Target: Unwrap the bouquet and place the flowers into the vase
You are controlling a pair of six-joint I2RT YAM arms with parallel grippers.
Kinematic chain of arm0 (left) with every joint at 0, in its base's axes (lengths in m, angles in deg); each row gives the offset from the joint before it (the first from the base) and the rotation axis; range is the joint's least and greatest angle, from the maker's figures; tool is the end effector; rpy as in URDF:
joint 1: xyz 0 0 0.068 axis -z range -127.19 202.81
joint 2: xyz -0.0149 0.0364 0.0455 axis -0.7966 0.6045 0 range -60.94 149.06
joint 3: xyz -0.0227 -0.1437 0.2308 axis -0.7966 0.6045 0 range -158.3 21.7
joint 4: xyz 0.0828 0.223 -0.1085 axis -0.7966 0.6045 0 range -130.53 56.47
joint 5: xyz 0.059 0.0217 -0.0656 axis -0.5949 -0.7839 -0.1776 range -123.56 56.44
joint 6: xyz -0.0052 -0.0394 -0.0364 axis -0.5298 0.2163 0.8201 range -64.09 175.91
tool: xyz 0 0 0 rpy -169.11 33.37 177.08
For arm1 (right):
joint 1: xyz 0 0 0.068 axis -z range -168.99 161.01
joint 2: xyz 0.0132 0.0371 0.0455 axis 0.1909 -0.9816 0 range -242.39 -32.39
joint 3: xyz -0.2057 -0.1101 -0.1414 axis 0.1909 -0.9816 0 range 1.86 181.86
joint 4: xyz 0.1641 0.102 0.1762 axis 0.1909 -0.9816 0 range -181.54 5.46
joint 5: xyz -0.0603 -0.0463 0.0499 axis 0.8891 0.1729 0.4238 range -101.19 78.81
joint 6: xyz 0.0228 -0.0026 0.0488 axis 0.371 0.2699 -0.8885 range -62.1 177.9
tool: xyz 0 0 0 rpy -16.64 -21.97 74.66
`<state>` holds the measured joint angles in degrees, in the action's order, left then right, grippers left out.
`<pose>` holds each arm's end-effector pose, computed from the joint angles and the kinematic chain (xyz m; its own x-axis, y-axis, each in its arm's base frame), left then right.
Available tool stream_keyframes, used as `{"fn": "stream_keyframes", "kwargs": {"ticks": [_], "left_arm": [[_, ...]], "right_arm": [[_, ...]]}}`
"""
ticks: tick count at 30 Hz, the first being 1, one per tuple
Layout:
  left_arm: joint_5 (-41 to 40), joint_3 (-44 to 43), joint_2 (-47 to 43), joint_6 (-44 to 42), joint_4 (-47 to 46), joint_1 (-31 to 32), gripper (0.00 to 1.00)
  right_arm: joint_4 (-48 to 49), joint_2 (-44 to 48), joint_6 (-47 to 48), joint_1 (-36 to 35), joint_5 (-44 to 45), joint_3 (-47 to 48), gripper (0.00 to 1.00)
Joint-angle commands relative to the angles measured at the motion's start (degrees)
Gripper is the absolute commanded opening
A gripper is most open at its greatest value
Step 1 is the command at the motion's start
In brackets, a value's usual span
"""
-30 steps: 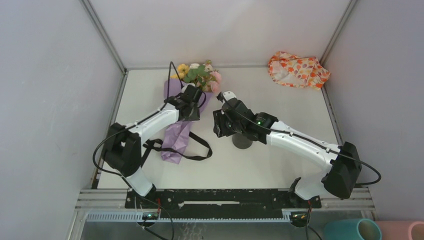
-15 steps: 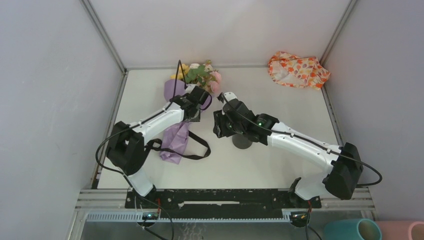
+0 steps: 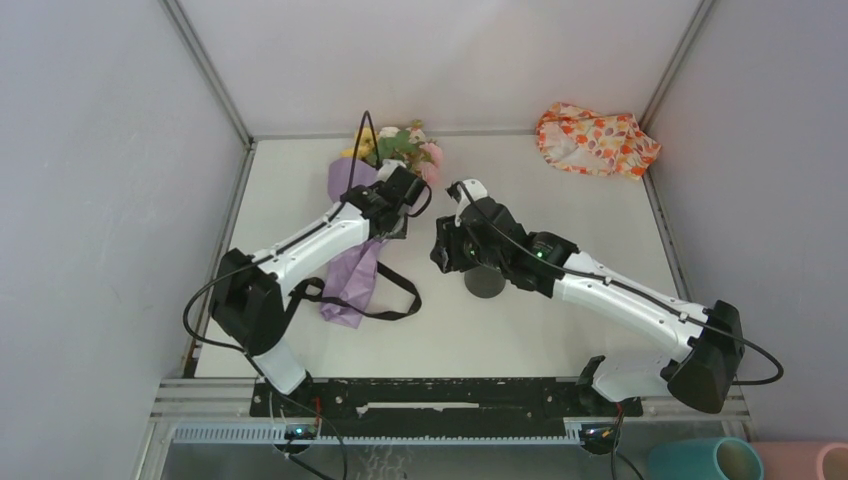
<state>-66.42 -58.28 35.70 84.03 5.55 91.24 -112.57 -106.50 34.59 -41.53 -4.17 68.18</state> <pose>0.2863 -0.2024 0.2707 -0.7685 0.1044 -0.6313 -0.0395 0.9770 0.2096 0.1783 0.2254 0.3297 -0.6148 -0.1565 -0.7730 -0.5272 0.8105 0.2552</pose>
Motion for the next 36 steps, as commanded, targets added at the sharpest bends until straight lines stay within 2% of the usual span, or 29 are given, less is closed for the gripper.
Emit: {"fn": "stream_keyframes", "kwargs": {"ticks": [1,17,20,23,25,26,27,31,36], "left_arm": [[-2.03,-3.01,-2.44,-1.89,0.15,1.08,0.60],[-6.92,-7.40,11.20,-4.39,0.78,0.96,0.62],[-7.40,-7.51,12.09,-4.65,-0.29,0.50,0.53],[-6.67,-7.16,12.21,-4.47,-0.93,-0.84,0.39],[-6.46,-5.91,11.47,-4.13,-1.72,-1.77,0.24],[-6.51,-4.98,10.63,-3.71,-2.31,-2.27,0.10],[-6.53,-3.75,9.42,-3.15,-2.91,-2.88,0.01],[-3.42,2.52,-0.41,-0.28,-5.73,-7.08,0.00],[-1.79,9.69,-17.42,3.51,-7.14,-14.79,0.00]], "right_arm": [[2.82,1.64,-1.08,-0.04,0.30,-0.71,0.53],[3.16,2.86,-1.27,0.08,0.44,-1.35,0.53],[3.31,3.17,-1.35,0.05,0.44,-1.37,0.53],[3.44,3.67,-1.34,-0.04,0.52,-1.37,0.52],[3.59,4.08,-1.30,-0.13,0.79,-1.37,0.52],[3.72,4.28,-1.21,-0.14,0.84,-1.37,0.52],[3.88,4.50,-1.21,-0.13,0.88,-1.37,0.52],[4.89,4.94,-0.55,-0.13,0.27,-1.32,0.52],[7.05,4.18,-0.06,-0.05,-1.69,-1.29,0.52]]}}
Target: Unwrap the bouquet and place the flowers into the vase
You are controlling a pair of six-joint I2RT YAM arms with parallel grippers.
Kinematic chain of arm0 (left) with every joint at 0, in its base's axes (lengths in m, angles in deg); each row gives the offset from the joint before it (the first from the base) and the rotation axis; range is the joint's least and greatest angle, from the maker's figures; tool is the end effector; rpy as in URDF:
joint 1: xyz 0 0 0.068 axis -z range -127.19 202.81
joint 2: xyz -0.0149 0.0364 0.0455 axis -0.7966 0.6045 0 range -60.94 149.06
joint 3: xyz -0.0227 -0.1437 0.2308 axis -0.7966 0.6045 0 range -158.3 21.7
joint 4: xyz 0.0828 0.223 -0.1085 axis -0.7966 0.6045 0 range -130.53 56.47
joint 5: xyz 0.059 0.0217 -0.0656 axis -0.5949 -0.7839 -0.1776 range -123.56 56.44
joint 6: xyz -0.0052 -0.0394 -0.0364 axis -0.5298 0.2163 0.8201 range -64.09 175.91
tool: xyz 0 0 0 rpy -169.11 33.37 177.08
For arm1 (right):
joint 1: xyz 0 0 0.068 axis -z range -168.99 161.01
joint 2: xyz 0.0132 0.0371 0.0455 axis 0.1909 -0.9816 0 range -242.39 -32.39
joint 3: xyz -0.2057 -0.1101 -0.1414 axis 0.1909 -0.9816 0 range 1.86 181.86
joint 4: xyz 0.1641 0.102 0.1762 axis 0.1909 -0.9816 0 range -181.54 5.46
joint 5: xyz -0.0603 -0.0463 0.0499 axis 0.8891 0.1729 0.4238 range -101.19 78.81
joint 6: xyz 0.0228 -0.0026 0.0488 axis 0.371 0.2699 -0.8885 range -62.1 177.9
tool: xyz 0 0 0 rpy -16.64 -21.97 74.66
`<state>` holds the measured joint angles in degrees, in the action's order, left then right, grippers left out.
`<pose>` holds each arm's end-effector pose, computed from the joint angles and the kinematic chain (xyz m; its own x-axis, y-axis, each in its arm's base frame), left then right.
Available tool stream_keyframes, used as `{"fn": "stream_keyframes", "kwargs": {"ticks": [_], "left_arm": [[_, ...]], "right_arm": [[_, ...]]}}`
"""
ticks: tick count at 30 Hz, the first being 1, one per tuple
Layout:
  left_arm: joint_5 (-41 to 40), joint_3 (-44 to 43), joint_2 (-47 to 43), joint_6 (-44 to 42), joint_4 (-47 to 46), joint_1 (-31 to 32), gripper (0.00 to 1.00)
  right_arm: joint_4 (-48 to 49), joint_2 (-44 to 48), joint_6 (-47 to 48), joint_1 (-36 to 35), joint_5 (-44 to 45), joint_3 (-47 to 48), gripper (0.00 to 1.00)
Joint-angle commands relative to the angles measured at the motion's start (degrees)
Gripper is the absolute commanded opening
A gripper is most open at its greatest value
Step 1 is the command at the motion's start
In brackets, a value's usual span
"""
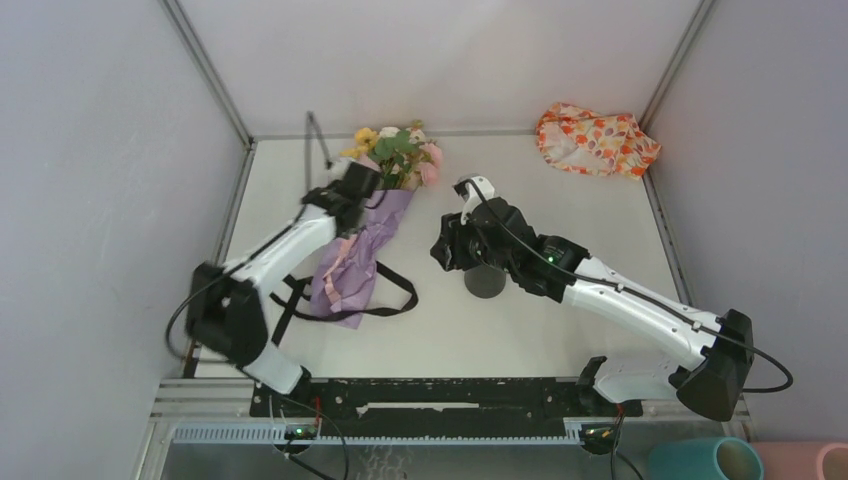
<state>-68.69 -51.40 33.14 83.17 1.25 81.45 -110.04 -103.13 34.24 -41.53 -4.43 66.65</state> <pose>0.3050 -0.1431 0.2535 -0.7673 -0.0077 -0.6412 -0.2145 0.9454 0.2452 0.1714 0.2167 0.3400 -0.5825 -0.1048 -0.8060 -0.5385 0.7925 0.2861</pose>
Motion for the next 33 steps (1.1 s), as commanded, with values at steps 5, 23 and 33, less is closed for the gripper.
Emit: {"fn": "stream_keyframes", "kwargs": {"ticks": [5,23,33], "left_arm": [[-0.84,8.75,-28.25,7.61,-2.79,-13.29,0.00],[-1.80,26.68,-40.70,20.05,-4.31,-27.25,0.00],[1.90,29.65,-42.38,22.82,-6.47,-28.11,0.00]], "right_arm": [[7.79,-0.86,0.42,0.88,-5.42,1.24,0.55],[-10.80,-39.86,5.42,-5.74,-11.88,39.17,0.55],[-19.25,-63.80,5.25,-5.31,-20.52,61.77,0.54]]}}
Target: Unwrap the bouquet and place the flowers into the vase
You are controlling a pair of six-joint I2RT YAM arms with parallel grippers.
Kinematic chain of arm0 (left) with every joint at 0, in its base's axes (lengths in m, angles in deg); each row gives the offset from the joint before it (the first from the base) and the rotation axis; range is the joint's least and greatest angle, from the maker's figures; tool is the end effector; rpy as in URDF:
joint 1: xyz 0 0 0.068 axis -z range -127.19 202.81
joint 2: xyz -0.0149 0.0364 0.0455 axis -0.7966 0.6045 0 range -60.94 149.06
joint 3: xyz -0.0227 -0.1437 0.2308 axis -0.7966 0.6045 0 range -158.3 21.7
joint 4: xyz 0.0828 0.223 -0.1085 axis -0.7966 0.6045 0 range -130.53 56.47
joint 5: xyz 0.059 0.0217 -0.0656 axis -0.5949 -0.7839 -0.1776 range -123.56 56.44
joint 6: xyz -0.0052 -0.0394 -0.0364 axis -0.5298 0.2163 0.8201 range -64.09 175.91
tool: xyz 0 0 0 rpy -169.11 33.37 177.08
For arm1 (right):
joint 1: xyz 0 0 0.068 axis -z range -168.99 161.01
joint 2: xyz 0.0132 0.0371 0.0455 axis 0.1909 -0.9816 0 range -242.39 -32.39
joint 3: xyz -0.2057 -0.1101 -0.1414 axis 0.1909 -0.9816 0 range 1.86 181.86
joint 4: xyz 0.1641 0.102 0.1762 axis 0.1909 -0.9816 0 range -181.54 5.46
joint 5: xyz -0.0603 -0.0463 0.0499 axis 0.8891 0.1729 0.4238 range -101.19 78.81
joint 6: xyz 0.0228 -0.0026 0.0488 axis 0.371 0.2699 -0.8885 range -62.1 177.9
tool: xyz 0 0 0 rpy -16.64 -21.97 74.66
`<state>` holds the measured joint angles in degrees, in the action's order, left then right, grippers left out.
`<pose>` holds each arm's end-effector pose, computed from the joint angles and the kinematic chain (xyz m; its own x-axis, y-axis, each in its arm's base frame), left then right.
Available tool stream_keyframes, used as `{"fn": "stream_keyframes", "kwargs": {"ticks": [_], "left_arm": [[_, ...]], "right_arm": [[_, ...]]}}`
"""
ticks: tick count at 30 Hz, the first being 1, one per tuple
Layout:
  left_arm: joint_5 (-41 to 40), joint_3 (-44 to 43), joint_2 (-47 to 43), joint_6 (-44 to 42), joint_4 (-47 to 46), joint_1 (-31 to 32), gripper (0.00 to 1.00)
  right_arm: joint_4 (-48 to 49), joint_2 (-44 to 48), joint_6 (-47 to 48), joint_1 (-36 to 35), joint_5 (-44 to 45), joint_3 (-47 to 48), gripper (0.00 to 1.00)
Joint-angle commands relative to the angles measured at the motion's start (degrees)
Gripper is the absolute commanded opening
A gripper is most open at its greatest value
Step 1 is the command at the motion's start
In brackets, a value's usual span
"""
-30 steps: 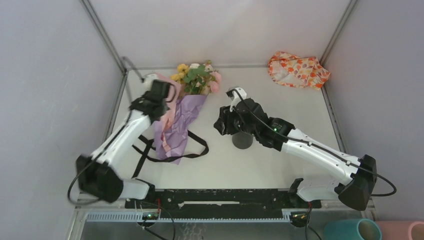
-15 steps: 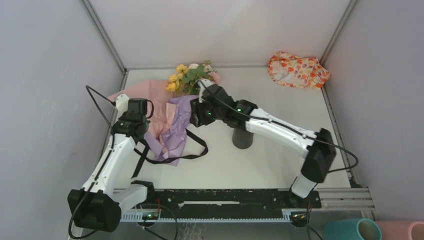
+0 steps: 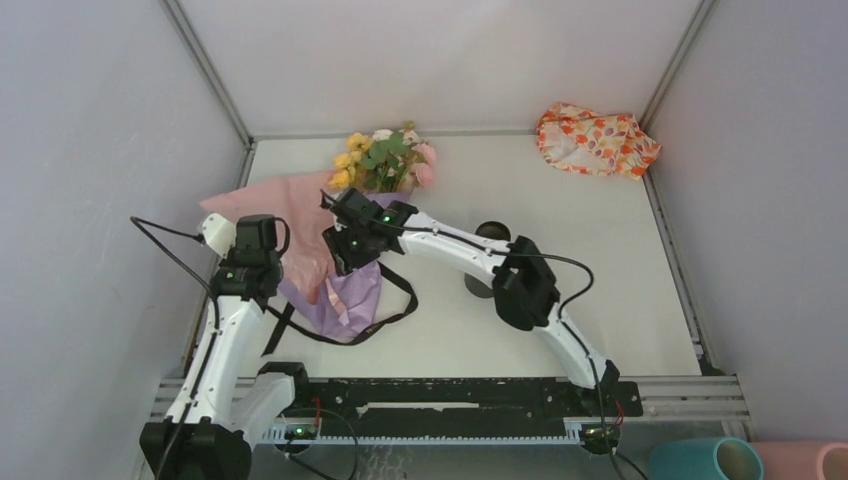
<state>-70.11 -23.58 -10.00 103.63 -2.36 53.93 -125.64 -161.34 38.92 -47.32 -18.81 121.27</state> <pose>0.1778 0.0178 0.2831 -0.1596 -0.5913 -0.7905 -0.7907 0.5560 -0.2562 0.2622 0.4339 0.2529 -0.6727 -0.4761 -0.5664 -0.7073 0.6386 0.3032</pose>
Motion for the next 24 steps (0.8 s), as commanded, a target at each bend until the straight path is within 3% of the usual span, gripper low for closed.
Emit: {"fn": "stream_keyframes", "kwargs": {"ticks": [1,7,13,19,24], "left_arm": [[4.88,2.88,0.82,2.68,-4.02,-0.60,0.00],[6.84,4.31,0.74,2.54,-6.49,-0.57,0.00],[10.16,5.14,1.72,1.96,-9.36,-0.55,0.00],[15.79,7.36,3.66,1.49,-14.66,-0.32,0.00],[14.85,8.30,6.31,2.06,-17.92,3.13,0.00]], "right_arm": [[-2.92,-6.79,0.05,0.52,-7.59,7.60,0.54],[-1.25,-12.21,-1.67,1.58,-12.18,7.94,0.54],[-5.84,-15.03,-2.87,5.35,-7.30,7.82,0.54],[-2.42,-10.20,-5.19,13.58,-6.27,-2.40,0.54],[-2.57,-7.33,-3.62,17.51,-6.67,-3.63,0.53]]}}
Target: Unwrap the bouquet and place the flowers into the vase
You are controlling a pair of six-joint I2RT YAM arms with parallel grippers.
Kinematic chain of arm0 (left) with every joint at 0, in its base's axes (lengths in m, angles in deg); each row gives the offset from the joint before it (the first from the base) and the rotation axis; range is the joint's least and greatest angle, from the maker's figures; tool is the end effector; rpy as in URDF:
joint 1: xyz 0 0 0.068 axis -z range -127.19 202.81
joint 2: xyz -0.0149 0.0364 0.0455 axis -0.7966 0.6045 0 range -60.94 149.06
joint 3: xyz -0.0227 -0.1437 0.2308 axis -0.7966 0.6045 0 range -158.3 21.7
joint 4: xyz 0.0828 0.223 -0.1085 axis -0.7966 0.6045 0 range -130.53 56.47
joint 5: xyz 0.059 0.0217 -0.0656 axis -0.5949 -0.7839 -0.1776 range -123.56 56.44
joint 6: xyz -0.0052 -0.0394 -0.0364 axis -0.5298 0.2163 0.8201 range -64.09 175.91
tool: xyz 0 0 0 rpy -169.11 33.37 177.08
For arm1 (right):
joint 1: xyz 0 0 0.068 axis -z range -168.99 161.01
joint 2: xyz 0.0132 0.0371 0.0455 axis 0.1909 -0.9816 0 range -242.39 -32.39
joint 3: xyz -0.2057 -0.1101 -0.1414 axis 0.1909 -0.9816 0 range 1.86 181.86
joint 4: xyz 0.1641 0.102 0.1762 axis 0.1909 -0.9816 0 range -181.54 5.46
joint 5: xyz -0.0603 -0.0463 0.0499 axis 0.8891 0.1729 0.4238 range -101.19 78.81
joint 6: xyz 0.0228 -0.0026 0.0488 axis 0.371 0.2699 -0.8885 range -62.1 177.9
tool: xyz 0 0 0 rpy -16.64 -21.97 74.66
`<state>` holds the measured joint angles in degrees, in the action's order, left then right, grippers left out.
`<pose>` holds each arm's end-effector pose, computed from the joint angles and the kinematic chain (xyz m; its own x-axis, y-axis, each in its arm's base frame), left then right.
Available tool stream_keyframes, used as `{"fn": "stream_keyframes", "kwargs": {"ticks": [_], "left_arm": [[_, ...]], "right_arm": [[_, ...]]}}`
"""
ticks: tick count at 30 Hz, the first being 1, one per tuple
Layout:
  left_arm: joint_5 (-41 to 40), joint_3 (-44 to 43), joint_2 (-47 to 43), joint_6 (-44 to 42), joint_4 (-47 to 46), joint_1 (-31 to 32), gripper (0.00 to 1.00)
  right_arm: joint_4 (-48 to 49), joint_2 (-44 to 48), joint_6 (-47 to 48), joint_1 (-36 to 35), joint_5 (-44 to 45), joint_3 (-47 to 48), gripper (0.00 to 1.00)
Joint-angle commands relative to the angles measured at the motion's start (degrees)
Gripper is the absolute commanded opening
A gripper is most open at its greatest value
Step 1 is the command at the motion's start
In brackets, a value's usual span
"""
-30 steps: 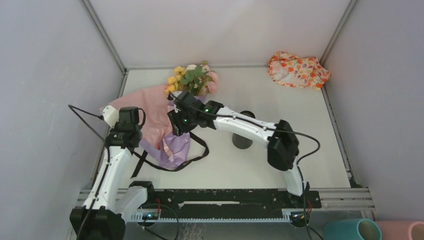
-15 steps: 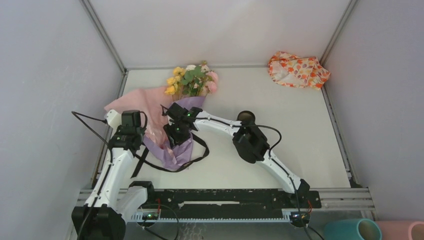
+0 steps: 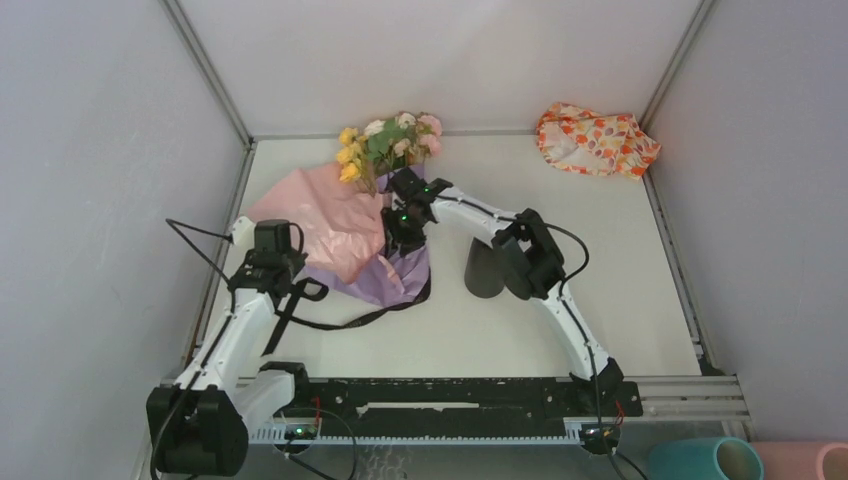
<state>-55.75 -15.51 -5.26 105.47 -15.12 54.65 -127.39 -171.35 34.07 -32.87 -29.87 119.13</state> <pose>0.2000 0.0071 0.2368 -0.2649 -0.6966 -0.6668 -0.6845 0.6229 -0.3787 0.3636 0.3654 0.1548 -0.9008 -0.3350 -0.2764 -0.4284 0.7903 0.4382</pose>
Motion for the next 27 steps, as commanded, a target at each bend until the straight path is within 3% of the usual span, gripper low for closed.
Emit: {"fn": "stream_keyframes", "kwargs": {"ticks": [1,12,27], "left_arm": [[0.08,0.03,2.35,0.27,-5.07,3.09,0.00],[-2.84,1.80,7.02,0.57,-5.40,3.87,0.00],[-1.77,2.84,7.92,-1.55,-7.07,3.87,0.00]], "right_arm": [[-0.75,3.44,1.86,3.05,4.48,-1.70,0.52],[1.27,13.23,4.36,0.48,11.83,-4.11,0.53],[-4.54,7.02,3.37,0.09,12.78,8.69,0.52]]}}
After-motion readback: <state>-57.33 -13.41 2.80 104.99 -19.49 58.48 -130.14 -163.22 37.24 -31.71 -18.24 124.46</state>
